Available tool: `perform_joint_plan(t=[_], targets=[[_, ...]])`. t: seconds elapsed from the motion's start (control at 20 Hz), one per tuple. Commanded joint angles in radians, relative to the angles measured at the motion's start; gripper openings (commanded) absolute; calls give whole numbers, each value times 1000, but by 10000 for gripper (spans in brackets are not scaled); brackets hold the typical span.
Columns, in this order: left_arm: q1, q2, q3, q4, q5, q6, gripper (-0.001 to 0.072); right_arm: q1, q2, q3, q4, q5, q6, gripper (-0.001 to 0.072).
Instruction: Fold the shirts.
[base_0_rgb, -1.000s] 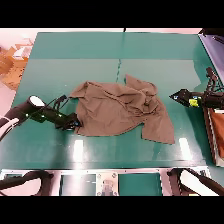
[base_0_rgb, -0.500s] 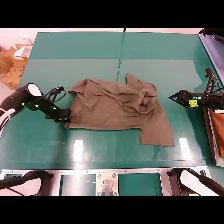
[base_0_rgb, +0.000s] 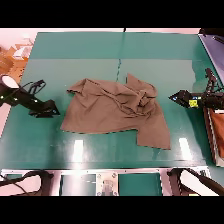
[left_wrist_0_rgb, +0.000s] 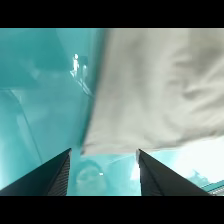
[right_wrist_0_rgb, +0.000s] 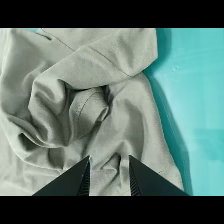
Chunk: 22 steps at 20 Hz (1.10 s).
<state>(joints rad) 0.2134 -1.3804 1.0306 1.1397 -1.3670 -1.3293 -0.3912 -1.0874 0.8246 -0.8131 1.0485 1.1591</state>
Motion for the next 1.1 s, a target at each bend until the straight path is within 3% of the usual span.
perform_joint_plan(t=[0.0, 0.1, 0.3, 0.55, 0.6, 0.65, 0.7, 0.75, 1.05], targets=[[79, -15, -43, -21, 12, 31, 469, 0, 0, 0, 0, 0, 0, 290], [79, -52, -105, -54, 42, 64, 469, 0, 0, 0, 1, -3, 0, 290], [69, -150, -176, -293, 104, 174, 468, 0, 0, 0, 1, -4, 0, 290], [4, -185, -174, -310, 84, 188, 466, -1, 0, 0, 0, -4, 0, 291], [7, -185, -165, -307, 71, 192, 365, -7, 0, 0, 0, -6, 0, 292], [6, -185, -151, -306, 54, 212, 108, -16, 0, 0, 0, -8, 2, 293], [6, -185, -138, -305, 43, 214, 33, -28, 0, 0, 0, -8, 15, 325], [6, -185, -121, -300, 38, 217, 32, -50, -1, 0, 0, -7, 23, 389], [7, -185, -42, -233, 0, 212, 32, -161, -99, 0, -28, 66, 37, 410]])
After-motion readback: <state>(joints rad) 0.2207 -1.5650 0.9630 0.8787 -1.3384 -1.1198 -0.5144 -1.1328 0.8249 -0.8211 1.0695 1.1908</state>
